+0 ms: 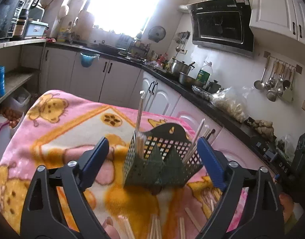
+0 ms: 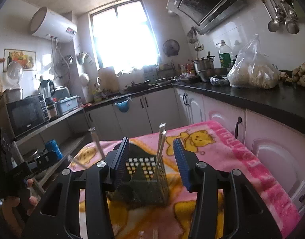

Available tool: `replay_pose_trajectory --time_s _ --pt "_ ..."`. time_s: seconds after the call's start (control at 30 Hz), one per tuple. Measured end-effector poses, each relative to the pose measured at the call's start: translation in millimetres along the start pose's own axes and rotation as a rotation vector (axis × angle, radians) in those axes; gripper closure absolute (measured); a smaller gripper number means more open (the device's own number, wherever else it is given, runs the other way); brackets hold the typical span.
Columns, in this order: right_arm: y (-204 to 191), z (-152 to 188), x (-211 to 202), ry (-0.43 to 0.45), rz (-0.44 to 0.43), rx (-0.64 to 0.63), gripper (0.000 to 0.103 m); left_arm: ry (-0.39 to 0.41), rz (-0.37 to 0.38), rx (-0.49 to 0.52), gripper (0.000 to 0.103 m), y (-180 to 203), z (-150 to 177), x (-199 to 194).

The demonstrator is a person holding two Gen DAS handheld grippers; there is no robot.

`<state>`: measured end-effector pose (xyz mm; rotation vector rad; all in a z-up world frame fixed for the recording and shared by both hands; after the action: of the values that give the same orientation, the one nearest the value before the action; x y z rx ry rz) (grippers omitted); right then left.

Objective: Organize utensils

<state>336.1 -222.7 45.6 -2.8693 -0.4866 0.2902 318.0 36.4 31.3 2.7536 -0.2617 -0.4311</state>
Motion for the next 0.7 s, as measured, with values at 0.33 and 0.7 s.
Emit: replay_pose_trajectory --time_s 0.33,0.7 --pt "-22.4 26.7 -27.9 -0.061 -0.039 -0.047 0.059 -0.043 -0.016 -0.008 0.021 -3.7 26.3 -21.6" --pt "-39.0 52.6 -43.0 -0.125 -0.072 -0.082 0.059 -0.083 -0.03 0.003 0.021 -4.3 49.3 -32.8"
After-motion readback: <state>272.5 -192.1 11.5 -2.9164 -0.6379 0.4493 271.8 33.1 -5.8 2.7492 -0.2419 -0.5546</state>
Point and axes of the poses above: each gripper's, at about its wrist camera, not at the fingertips, and x roughly the way its jaws point, y to its right, z to its underside, the point moved 10 cm from there along x, roughly the way its jaws point, and after that the axes turned 5 degrees about y, right-handed, at the moved point
